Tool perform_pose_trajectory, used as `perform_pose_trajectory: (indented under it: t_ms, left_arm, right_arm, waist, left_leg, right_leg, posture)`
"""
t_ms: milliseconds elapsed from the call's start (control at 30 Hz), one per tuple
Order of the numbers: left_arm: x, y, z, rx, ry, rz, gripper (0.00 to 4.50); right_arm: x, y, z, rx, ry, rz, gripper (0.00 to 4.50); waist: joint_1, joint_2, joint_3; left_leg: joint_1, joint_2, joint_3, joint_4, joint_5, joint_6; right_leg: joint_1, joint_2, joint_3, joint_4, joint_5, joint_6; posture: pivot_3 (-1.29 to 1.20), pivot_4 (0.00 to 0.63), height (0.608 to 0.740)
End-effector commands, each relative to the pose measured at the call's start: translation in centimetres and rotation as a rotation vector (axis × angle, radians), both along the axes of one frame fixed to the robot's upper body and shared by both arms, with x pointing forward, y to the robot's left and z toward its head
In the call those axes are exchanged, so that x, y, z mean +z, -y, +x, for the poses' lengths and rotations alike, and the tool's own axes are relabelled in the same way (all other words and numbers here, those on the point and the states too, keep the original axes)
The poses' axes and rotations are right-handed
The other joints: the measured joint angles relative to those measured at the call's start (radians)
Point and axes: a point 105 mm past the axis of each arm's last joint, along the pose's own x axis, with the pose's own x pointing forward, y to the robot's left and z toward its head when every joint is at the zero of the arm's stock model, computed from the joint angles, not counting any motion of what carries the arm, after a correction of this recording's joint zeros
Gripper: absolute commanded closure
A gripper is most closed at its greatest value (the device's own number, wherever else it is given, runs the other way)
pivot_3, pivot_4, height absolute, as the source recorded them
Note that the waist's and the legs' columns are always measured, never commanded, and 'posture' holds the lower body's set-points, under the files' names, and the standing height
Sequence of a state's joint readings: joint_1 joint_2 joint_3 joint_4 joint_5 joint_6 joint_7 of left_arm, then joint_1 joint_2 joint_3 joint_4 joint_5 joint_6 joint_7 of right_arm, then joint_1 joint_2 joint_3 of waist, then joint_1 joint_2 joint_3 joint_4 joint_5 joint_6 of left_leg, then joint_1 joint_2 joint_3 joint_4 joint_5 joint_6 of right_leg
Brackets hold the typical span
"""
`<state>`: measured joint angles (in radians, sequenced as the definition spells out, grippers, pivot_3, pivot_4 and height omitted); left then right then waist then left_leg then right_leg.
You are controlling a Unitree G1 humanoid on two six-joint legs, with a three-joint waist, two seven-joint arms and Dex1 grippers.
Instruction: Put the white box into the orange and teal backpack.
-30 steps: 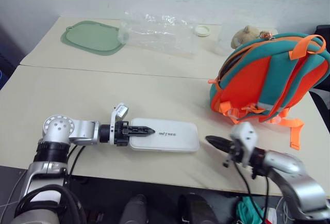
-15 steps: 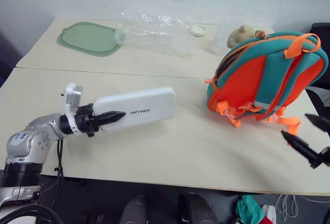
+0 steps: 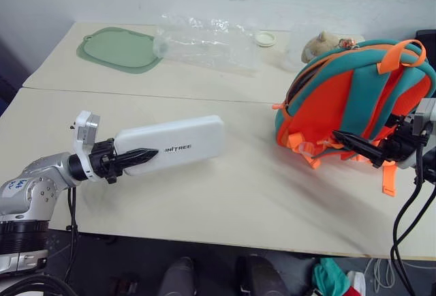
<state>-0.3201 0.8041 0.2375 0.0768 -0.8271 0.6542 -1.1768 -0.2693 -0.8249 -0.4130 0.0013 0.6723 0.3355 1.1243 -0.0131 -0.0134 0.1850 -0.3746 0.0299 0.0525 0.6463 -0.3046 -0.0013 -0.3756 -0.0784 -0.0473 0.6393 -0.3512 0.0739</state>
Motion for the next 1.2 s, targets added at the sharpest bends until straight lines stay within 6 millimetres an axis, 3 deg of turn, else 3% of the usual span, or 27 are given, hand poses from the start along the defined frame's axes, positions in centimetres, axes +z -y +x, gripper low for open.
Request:
perform_pose_trajectory:
  t_ms: [33,133,300,433,533,700,867,967,1100,1200]
  left_arm:
    - [1.4,-0.5,-0.3,0.034,0.050,-0.016,3.28]
    - [1.3,-0.4,-0.3,0.044,0.047,-0.022,3.28]
    - [1.6,-0.2,0.1,0.057,0.057,-0.051,3.28]
    - [2.3,-0.6,0.7,0.089,0.063,-0.092,3.28]
    - [3.4,-1.9,1.6,0.152,0.052,-0.170,3.28]
    - [4.2,-3.1,2.4,0.187,0.038,-0.217,3.28]
    - [4.4,-2.9,2.0,0.159,0.042,-0.200,3.28]
    - [4.6,-2.4,1.4,0.126,0.047,-0.197,3.28]
    - [5.1,-1.7,-0.1,0.073,0.065,-0.183,3.28]
    - [6.0,-1.5,-1.5,0.051,0.103,-0.165,3.28]
  right_arm:
    - [0.9,-3.5,-1.0,0.169,-0.026,0.011,0.03]
    - [1.0,-3.8,0.4,0.125,-0.004,0.047,0.63]
    - [-0.1,-4.3,1.0,0.130,0.040,-0.020,2.35]
    - [1.1,-5.4,0.5,0.179,0.100,0.007,3.73]
    - [3.1,-8.9,-1.7,0.351,0.137,0.019,4.49]
    - [4.4,-14.3,-5.5,0.645,0.116,0.026,4.49]
    - [3.7,-16.8,-8.1,0.823,0.039,0.005,4.49]
    - [2.9,-16.7,-9.4,0.866,-0.034,-0.009,4.49]
    - [1.6,-15.0,-11.2,0.876,-0.189,-0.047,4.49]
    - [1.7,-13.4,-10.3,0.774,-0.217,-0.036,4.49]
  waist:
    - [-0.001,0.000,0.000]
    - [-0.012,0.000,0.000]
    - [-0.013,0.000,0.000]
    - [-0.015,0.000,0.000]
    - [-0.016,0.000,0.000]
    - [-0.019,0.000,0.000]
    - [-0.014,-0.002,0.002]
    - [-0.014,-0.004,0.002]
    - [-0.011,-0.004,0.003]
    - [-0.012,-0.005,0.003]
  left_leg:
    - [0.000,0.000,0.000,0.000,0.000,0.000]
    - [0.000,0.000,-0.001,0.000,0.000,0.000]
    - [0.000,0.000,-0.001,0.000,0.000,0.000]
    - [0.000,0.000,0.000,0.000,0.002,-0.003]
    - [0.000,0.000,0.000,0.000,0.001,-0.002]
    - [0.001,0.001,-0.001,0.000,0.001,-0.003]
    - [-0.001,0.000,-0.001,0.001,0.002,-0.003]
    - [-0.002,0.000,-0.002,0.001,0.002,-0.003]
    - [-0.003,0.000,-0.003,0.000,0.001,-0.003]
    - [-0.004,0.000,-0.004,0.000,0.001,-0.003]
  right_leg:
    - [0.000,0.000,0.000,0.000,0.000,0.000]
    - [0.000,0.000,0.000,0.001,0.000,0.000]
    - [0.000,0.000,0.000,0.001,0.000,0.000]
    - [0.000,0.000,0.000,0.001,0.000,0.000]
    - [-0.001,0.000,0.000,0.003,0.000,0.000]
    - [-0.002,0.001,-0.001,0.004,0.000,0.000]
    - [-0.002,-0.001,-0.001,0.003,0.000,0.000]
    - [-0.001,-0.001,-0.001,0.001,0.000,0.000]
    - [-0.001,-0.001,-0.002,-0.003,0.000,0.000]
    - [0.000,-0.002,-0.002,-0.005,0.000,0.000]
  posture:
    - [0.00,0.150,0.740]
    - [0.00,0.150,0.740]
    - [0.00,0.150,0.740]
    - [0.00,0.150,0.740]
    - [0.00,0.150,0.740]
    - [0.00,0.150,0.740]
    - [0.00,0.150,0.740]
    - [0.00,0.150,0.740]
    - [0.00,0.150,0.740]
    - [0.00,0.150,0.740]
